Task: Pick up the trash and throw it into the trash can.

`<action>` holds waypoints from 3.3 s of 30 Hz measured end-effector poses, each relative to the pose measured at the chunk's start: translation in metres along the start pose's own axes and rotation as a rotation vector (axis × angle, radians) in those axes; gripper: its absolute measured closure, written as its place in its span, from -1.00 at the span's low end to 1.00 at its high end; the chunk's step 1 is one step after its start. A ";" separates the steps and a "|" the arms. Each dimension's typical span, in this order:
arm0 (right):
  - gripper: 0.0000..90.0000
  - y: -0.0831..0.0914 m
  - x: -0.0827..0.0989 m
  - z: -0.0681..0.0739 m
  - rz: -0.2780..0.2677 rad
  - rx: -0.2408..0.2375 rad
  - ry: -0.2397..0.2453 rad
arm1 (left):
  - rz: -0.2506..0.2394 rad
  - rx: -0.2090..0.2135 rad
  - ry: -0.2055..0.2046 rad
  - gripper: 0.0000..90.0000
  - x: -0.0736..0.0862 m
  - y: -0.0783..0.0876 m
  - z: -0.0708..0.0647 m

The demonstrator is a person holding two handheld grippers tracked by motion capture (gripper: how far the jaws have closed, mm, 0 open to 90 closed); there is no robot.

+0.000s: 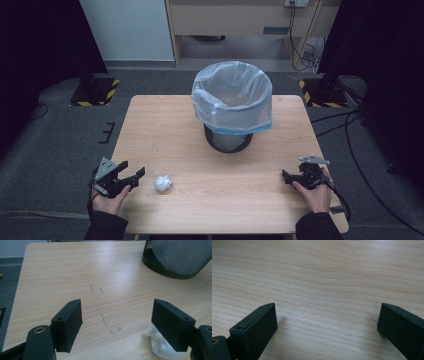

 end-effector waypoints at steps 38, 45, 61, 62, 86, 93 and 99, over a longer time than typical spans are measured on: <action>-0.94 0.000 0.000 0.001 0.000 -0.001 -0.002 | 0.220 0.101 -0.167 -0.36 0.022 -0.047 -0.055; -0.94 0.000 0.000 0.001 0.000 -0.001 -0.002 | 0.248 0.099 -0.187 -0.11 0.023 -0.053 -0.055; -0.94 0.000 0.000 0.001 0.000 -0.001 -0.002 | 0.176 0.098 -0.181 0.29 0.014 -0.040 -0.053; -0.94 0.000 0.000 0.001 0.000 -0.001 -0.002 | 0.176 0.098 -0.181 0.29 0.014 -0.040 -0.053; -0.94 0.000 0.000 0.001 0.000 -0.001 -0.002 | -0.059 0.110 -0.130 0.29 -0.053 -0.013 -0.051; -0.94 0.000 0.000 0.001 0.000 -0.001 -0.002 | -0.115 0.115 -0.141 0.29 -0.090 -0.008 -0.060; -0.94 0.000 0.000 0.001 0.000 -0.002 -0.002 | -0.151 0.122 -0.137 0.30 -0.113 -0.008 -0.067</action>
Point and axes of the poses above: each handheld gripper's, and its own axes: y roughly backward along the jaws, x roughly out of its underside, z roughly to its left, the point moved 3 cm from there along -y, roughly forward along the jaws, and after that the axes turned 14 degrees about z, right-handed, at the moved point
